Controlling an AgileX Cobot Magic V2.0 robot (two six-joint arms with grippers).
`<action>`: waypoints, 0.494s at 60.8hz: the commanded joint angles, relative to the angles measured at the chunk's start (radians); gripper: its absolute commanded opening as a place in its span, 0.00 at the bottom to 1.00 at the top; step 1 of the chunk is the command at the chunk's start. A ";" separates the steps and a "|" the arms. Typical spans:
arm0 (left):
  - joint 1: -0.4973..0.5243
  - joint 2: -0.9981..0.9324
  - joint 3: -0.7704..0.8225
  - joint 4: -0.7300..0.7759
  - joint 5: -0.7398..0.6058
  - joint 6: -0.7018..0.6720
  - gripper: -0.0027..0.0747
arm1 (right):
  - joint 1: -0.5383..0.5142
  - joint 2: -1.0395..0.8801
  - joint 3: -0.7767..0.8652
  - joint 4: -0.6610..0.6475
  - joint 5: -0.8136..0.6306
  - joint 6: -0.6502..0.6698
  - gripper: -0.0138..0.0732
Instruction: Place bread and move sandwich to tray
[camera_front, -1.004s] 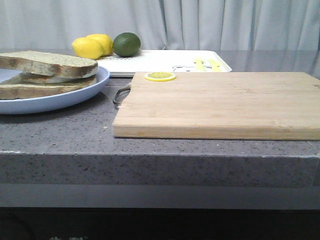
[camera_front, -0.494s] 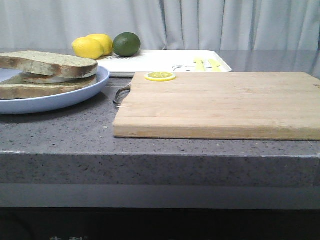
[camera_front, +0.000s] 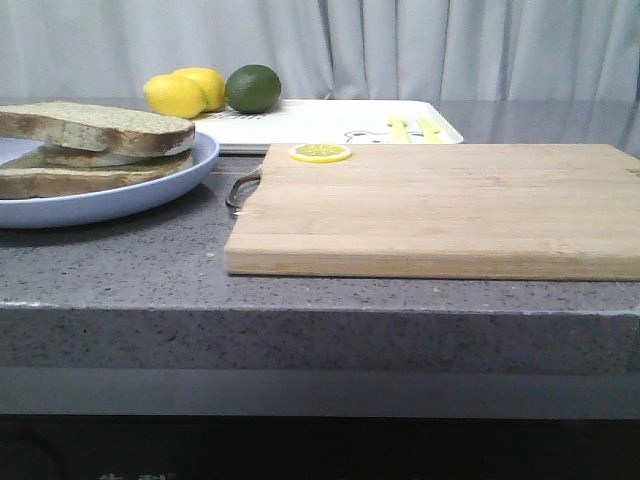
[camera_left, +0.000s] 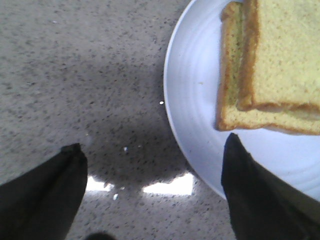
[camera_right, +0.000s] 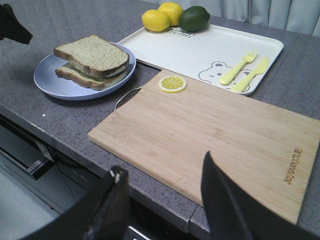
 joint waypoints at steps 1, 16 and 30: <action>0.042 0.035 -0.046 -0.118 -0.041 0.060 0.74 | -0.009 0.017 -0.020 -0.001 -0.067 0.001 0.57; 0.063 0.136 -0.058 -0.176 -0.085 0.071 0.68 | -0.009 0.017 -0.020 -0.001 -0.067 0.001 0.57; 0.063 0.198 -0.058 -0.289 -0.124 0.104 0.48 | -0.009 0.017 -0.020 -0.001 -0.067 0.001 0.57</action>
